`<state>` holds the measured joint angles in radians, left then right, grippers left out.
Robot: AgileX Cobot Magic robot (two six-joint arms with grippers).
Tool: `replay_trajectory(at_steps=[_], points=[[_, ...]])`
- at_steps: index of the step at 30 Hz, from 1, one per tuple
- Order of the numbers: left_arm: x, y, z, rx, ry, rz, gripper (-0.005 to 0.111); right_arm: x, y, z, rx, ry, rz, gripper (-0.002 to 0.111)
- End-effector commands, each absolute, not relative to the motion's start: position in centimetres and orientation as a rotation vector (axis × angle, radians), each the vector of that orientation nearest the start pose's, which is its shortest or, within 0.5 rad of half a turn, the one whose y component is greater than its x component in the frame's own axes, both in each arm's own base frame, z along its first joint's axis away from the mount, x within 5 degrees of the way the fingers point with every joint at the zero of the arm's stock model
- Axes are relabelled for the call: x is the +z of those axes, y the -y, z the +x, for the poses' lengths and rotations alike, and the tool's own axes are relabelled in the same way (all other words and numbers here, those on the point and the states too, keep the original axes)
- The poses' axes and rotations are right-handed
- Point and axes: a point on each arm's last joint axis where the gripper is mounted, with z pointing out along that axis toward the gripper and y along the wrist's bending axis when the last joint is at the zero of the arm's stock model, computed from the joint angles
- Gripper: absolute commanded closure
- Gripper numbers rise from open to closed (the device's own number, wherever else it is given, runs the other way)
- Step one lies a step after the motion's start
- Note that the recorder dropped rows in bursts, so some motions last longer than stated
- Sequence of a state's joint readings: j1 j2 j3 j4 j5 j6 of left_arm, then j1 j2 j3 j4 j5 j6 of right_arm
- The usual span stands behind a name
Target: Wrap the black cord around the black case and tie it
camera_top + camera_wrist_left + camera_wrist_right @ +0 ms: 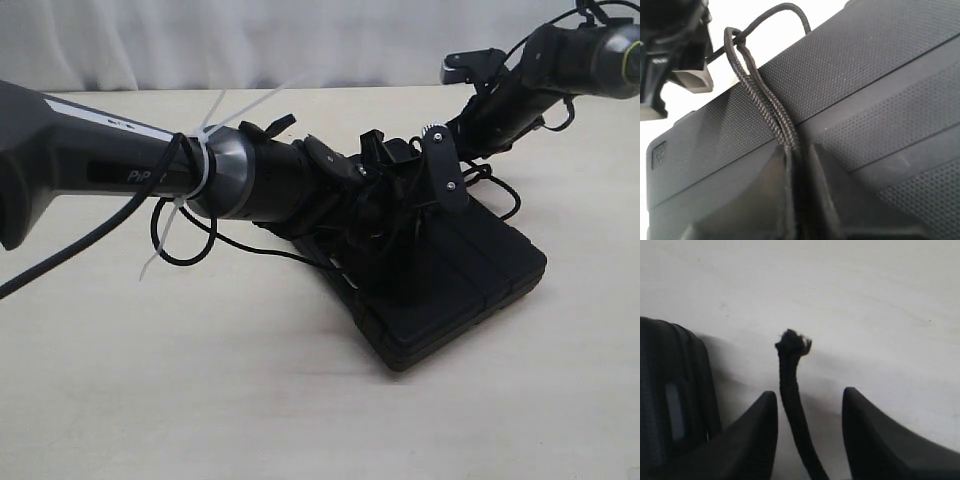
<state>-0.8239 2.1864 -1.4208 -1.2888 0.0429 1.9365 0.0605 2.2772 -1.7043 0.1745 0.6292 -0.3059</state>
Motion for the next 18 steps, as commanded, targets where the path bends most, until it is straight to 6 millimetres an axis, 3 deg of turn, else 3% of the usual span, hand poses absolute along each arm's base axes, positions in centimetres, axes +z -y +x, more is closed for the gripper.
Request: replay_trajectory(at_steps=[1, 3, 7, 9, 15, 18], points=[[13.7, 35.0, 31.8, -0.148, -1.66, 1.531, 0.107, 13.4, -3.9, 48.6, 0.088, -2.625, -0.371, 0.086], [13.7, 35.0, 31.8, -0.148, -1.66, 1.531, 0.107, 13.8, -3.9, 48.6, 0.081, -2.612, -0.39, 0.104], [13.6, 35.1, 31.7, -0.168, -1.658, 1.541, 0.107, 15.9, -4.0, 48.7, 0.101, -2.556, -0.364, 0.104], [13.6, 35.1, 31.7, -0.168, -1.658, 1.54, 0.107, 17.9, -4.1, 48.6, 0.117, -2.505, -0.337, 0.104], [14.0, 34.3, 32.9, 0.007, -1.68, 1.436, 0.106, 23.4, -4.1, 47.7, 0.114, -2.384, -0.324, 0.104], [14.1, 34.0, 33.3, 0.062, -1.688, 1.398, 0.106, 25.2, -4.1, 47.2, 0.11, -2.348, -0.323, 0.104]])
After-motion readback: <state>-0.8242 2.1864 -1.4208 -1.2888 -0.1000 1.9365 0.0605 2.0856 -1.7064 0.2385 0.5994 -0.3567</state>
